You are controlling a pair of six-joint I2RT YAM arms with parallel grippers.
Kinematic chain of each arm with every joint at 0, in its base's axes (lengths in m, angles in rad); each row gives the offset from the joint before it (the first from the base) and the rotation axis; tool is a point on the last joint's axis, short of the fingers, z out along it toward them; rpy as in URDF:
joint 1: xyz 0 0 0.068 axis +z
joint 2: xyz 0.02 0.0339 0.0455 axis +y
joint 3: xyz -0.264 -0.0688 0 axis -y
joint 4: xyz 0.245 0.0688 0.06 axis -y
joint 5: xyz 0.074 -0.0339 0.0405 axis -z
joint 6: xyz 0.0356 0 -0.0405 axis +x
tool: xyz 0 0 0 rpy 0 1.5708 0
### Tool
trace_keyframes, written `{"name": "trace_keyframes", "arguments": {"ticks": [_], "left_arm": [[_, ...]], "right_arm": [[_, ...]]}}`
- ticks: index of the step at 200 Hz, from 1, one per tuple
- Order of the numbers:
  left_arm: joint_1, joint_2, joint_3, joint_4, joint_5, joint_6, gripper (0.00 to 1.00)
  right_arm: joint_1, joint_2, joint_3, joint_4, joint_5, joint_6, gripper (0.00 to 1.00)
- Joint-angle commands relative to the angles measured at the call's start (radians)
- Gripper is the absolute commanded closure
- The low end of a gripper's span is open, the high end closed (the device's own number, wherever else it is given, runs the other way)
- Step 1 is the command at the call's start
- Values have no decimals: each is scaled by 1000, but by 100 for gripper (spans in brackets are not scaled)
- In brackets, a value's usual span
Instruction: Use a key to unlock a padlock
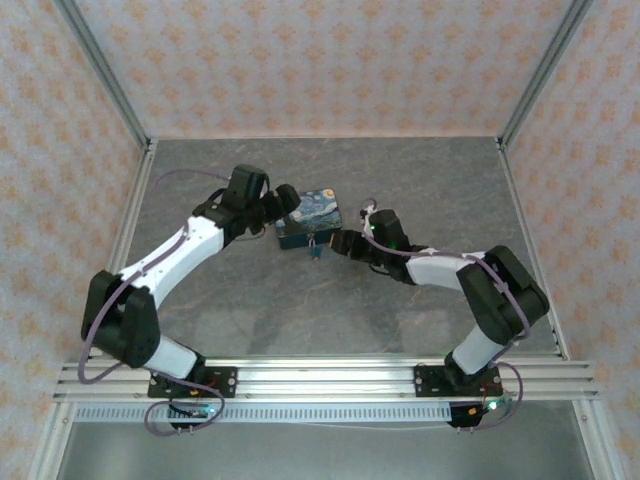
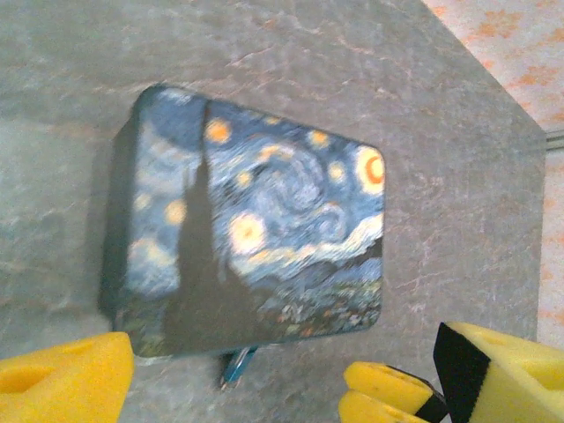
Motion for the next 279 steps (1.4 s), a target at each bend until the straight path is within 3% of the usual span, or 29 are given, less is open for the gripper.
{"name": "trace_keyframes", "arguments": {"ticks": [1,38,81,149,202,238,279], "left_arm": [[11,107,108,-81,42,123,12],[10,248,240,-57,103,182,14],[10,335,278,-97,107,197,16],[4,244,41,-60,98,168,16],[-17,157,-94,-10,87,116,16],[-17,113,-89,-8,91,89,16],[-20,71,-49,5,141,66,16]], "right_arm": [[-22,45,17,145,-109,57,42],[-23,85,26,235,-86,72,37],[-23,139,78,234,-108,48,34],[-26,189,148,249,-117,-60,21],[-27,206,170,264,-143,-99,21],[-28,117,77,249,-130,-127,21],[-30,84,34,207,-232,-136,21]]}}
